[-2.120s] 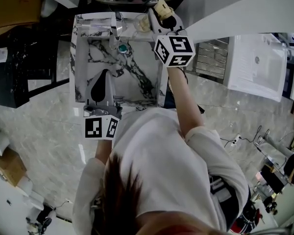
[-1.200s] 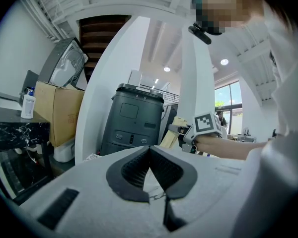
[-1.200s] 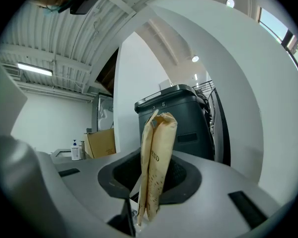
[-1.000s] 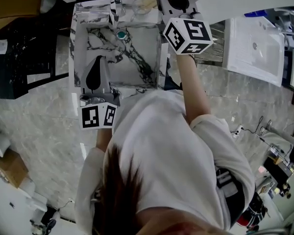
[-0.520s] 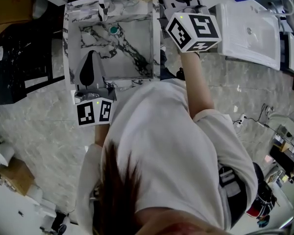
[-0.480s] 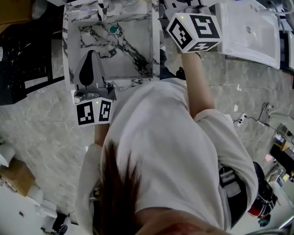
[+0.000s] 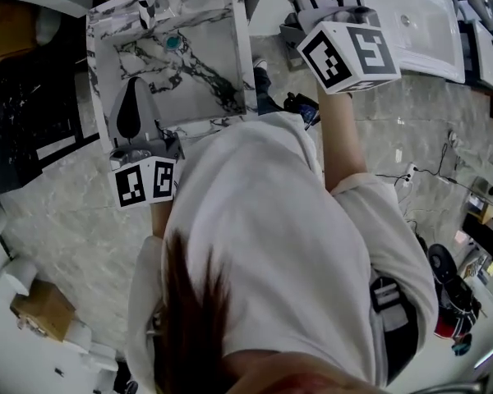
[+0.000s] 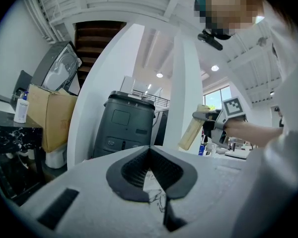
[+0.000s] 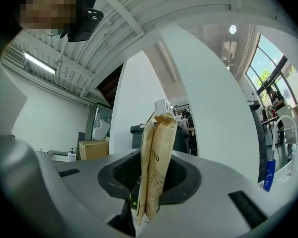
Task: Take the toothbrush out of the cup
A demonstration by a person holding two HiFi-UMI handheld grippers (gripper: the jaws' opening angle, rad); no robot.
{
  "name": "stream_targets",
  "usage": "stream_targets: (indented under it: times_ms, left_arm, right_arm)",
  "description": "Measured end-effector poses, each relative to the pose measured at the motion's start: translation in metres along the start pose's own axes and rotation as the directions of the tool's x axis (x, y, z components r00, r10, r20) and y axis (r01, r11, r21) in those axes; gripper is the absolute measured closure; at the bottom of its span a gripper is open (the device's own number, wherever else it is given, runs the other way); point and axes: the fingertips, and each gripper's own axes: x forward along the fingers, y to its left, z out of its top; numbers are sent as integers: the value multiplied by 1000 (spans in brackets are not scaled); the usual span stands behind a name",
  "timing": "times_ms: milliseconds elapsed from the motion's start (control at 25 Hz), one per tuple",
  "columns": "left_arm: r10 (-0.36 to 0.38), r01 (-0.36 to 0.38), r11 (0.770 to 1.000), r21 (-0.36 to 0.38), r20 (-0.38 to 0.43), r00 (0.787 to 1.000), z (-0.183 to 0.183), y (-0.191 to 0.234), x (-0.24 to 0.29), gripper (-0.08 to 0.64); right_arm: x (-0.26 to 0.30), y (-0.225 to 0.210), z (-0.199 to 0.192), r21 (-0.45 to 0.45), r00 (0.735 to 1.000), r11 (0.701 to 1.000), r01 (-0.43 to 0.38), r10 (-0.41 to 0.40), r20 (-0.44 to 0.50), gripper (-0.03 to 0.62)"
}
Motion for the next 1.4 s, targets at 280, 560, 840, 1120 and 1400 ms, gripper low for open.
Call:
stream_targets:
  times_ms: [280,560,840,1120,1400]
  left_arm:
    - [-34,34,999,3,3,999,2,-5,2,549]
    - [-64,64,998,6,7,998,3,-10,2,549]
    - [-77,76,997,8,11,997,6,-14,0,549]
    - [-85,85,996,5,7,996,5,-17,-2,549]
    - [-102,102,995,1,-10,995,2,-23,-3,549]
  right_arm:
    - [-31,-6,10,-14,999,999,43,-43,5,505]
    - [-58,-8,9,-12,997,997,82,-82,-6,506]
    - [-78,-11,13,-9,994,994,110,-110,-6,506]
    - [-100,-14,14,0,989,989,147,-147,-8,506]
    - [-120,-17,11,10,984,984,176,-176,-28,506]
